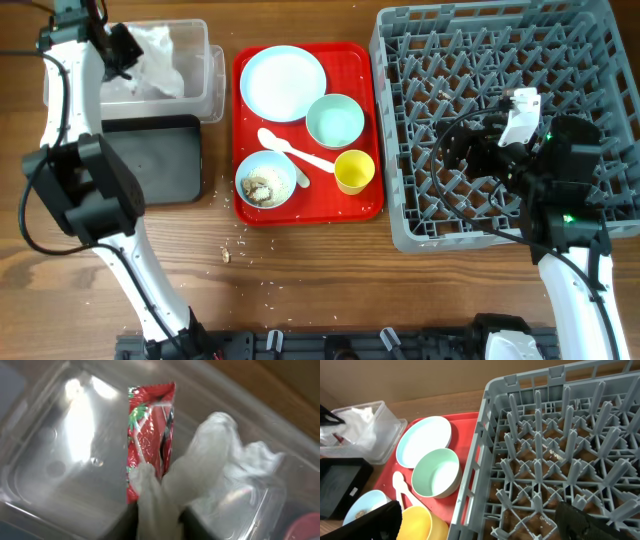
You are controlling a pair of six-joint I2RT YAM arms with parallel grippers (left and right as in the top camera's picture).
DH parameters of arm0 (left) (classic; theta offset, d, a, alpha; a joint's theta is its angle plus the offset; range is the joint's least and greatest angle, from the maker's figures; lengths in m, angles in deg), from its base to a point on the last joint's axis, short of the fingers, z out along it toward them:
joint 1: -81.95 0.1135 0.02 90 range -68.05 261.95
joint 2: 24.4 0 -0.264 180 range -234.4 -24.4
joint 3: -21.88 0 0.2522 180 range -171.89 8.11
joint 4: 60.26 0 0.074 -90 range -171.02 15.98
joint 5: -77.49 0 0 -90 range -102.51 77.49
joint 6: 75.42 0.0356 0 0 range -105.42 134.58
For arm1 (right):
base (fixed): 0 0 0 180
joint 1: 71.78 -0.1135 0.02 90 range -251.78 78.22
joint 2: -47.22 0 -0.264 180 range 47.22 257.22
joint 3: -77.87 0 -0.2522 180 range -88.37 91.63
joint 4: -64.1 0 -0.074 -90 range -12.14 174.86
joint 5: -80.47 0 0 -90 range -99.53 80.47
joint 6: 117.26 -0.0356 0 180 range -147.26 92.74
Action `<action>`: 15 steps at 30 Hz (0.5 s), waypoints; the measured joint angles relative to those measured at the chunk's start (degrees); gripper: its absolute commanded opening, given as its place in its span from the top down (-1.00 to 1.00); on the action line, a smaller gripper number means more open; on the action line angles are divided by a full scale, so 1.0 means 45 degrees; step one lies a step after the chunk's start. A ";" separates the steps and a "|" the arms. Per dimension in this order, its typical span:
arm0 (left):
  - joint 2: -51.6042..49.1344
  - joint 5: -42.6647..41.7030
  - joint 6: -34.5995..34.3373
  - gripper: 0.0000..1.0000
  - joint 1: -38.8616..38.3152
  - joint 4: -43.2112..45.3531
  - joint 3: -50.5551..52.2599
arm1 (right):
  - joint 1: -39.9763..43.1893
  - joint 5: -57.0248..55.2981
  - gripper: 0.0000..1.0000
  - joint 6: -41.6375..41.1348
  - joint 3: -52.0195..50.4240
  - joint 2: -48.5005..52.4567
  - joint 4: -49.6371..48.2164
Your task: Sort waste into correct bins and load items into the dishwasher rack
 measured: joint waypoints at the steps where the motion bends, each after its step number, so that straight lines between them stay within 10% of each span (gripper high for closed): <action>1: -0.0078 0.0000 -0.0092 -0.17 0.0019 -0.0078 0.0034 | 0.0000 0.0000 -0.99 -0.0029 0.0000 0.0000 -0.0005; 8: 0.0437 -0.0049 0.0869 -0.79 -0.0840 -0.0204 0.0044 | 0.0000 0.0039 -1.00 -0.0102 0.0000 0.0000 -0.0005; 15: 0.1923 -0.0466 0.2191 -0.67 -0.2278 -0.0641 0.0039 | 0.0000 0.0039 -0.99 -0.0180 0.0000 0.0005 -0.0005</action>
